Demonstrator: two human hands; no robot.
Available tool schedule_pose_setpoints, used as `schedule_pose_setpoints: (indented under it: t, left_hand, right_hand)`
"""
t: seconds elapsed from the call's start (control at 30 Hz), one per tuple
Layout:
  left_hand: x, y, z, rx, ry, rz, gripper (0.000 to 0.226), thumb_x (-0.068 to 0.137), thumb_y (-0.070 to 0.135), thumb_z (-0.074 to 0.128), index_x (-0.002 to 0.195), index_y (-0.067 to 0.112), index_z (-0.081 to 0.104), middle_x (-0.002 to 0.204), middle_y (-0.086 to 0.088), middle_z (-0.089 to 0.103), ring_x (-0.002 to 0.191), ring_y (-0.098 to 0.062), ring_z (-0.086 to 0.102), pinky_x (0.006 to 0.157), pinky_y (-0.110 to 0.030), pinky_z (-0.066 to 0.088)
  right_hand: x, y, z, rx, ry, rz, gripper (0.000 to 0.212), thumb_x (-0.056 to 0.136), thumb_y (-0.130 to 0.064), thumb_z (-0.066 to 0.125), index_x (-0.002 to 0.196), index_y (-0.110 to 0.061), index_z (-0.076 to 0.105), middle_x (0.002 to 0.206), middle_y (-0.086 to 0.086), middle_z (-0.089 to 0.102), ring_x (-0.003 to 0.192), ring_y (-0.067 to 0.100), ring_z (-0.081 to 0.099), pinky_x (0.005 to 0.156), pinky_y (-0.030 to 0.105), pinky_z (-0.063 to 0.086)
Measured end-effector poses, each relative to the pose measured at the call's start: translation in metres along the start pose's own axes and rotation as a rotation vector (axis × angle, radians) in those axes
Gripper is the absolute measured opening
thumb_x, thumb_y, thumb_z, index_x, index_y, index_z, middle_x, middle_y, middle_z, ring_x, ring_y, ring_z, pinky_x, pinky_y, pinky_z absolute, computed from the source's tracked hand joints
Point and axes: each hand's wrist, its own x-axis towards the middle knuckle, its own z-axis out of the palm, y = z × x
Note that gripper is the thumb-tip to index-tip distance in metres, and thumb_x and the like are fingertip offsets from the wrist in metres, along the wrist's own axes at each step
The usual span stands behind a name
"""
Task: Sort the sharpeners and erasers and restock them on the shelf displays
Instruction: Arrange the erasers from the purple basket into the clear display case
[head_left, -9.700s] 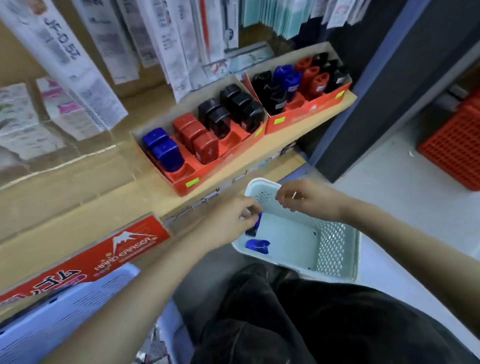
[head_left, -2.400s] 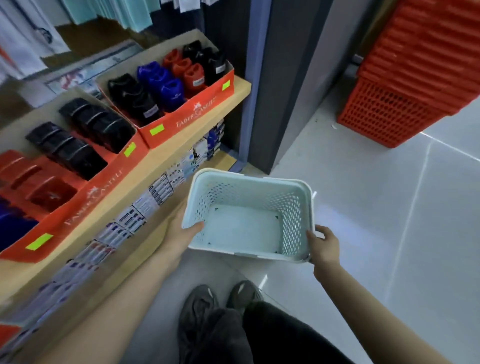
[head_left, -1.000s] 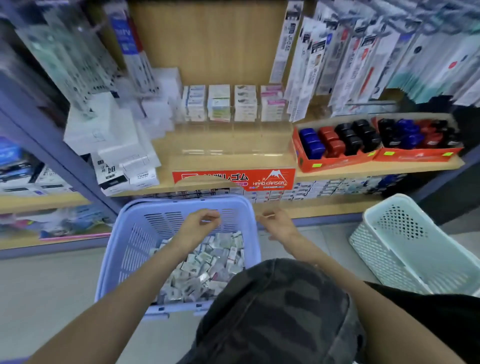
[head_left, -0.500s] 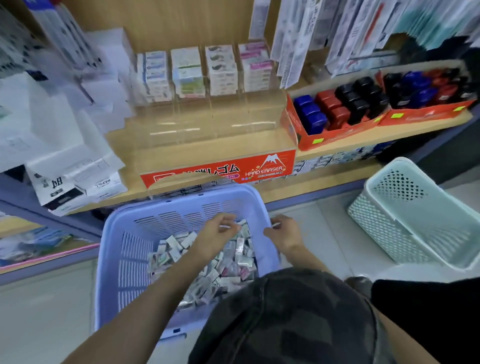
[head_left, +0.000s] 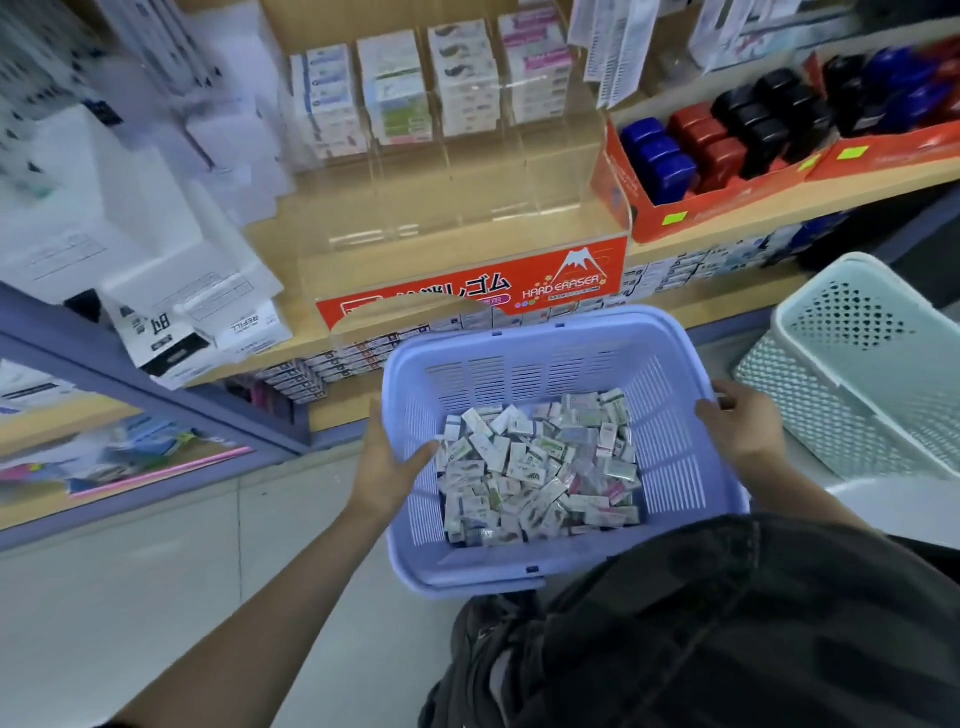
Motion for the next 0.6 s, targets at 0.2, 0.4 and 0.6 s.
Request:
schedule_pose_setpoints:
  t: [0.2,0.4,0.6]
  left_hand:
    - [0.013,0.017,0.038,-0.029,-0.081,0.027,0.097,0.082,0.031,0.069,0.151,0.017,0.002,0.159,0.000,0.010,0.145,-0.020,0.011,0.114,-0.041,0.019]
    - [0.027,0.064,0.083,-0.109,-0.268,0.169,0.089,0.086,0.023,0.066,0.150,0.025,0.006,0.156,0.006,0.011,0.142,-0.012,0.014,0.108,-0.029,0.018]
    - [0.051,0.097,0.088,0.043,-0.530,0.231,0.094,0.079,0.036,0.069,0.150,0.018,0.012,0.154,-0.003,0.024,0.140,-0.022,0.028,0.111,-0.041,0.029]
  right_hand:
    - [0.011,0.022,-0.023,-0.008,0.097,0.072,0.040,0.087,-0.009,0.056,0.127,-0.011,0.057,0.090,0.018,0.065,0.075,0.035,0.058,0.066,0.039,0.046]
    - [0.029,0.060,-0.067,-0.004,0.149,0.171,0.042,0.083,-0.014,0.056,0.125,-0.006,0.058,0.083,0.021,0.064,0.074,0.035,0.059,0.068,0.041,0.046]
    - [0.038,0.078,-0.086,-0.171,0.157,0.206,0.051,0.087,-0.008,0.057,0.136,0.000,0.043,0.127,0.030,0.046,0.115,0.044,0.045,0.093,0.045,0.038]
